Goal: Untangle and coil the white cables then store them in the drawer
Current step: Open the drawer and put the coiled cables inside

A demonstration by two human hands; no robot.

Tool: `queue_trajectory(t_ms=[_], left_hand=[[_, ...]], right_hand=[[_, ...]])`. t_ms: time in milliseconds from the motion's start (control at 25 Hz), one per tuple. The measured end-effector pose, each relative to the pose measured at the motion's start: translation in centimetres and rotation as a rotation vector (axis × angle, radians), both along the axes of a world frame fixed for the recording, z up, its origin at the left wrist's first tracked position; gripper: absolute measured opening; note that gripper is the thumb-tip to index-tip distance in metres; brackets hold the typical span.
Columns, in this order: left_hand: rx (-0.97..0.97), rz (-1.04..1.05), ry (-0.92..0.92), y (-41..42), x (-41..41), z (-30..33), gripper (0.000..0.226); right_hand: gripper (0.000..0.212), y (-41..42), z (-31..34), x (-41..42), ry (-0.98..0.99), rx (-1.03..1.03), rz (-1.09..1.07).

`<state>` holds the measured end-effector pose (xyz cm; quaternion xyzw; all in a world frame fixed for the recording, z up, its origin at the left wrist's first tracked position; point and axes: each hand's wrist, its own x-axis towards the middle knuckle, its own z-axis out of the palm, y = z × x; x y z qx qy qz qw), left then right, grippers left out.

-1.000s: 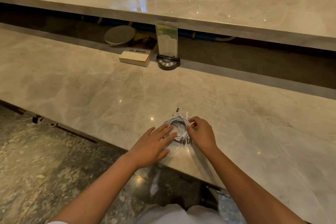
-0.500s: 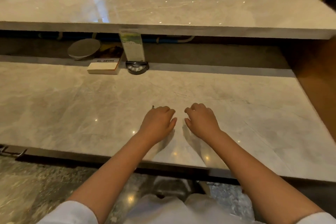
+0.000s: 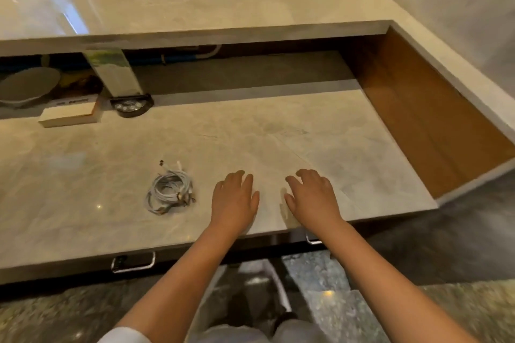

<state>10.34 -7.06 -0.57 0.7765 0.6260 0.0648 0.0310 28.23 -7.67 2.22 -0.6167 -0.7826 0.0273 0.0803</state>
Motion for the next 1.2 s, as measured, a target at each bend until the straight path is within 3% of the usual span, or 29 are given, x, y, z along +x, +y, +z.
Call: queue_trajectory(t_ms=[200, 320, 640, 1040, 1200], left_hand=[[-0.083, 0.121, -0.006, -1.7, 1.4, -3.0, 0.056], [-0.181, 0.196, -0.022, -2.2, 1.3, -4.8, 0.06], [-0.132, 0.227, -0.031, -2.7, 1.2, -6.4, 0.064], [-0.236, 0.188, 0.018, -2.6, -1.0, -5.9, 0.068], [-0.235, 0.179, -0.004, -2.7, -1.0, -5.9, 0.067]], right_hand=[[0.015, -5.3, -3.1, 5.4, 0.089, -0.019, 0.07], [0.021, -8.3, -6.4, 7.4, 0.133, -0.074, 0.103], [0.054, -9.2, -15.1, 7.8, -0.112, -0.386, -0.016], [0.061, -10.7, -16.0, 7.7, -0.163, -0.331, -0.016], [0.064, -13.7, -15.6, 8.4, -0.181, -0.41, -0.017]])
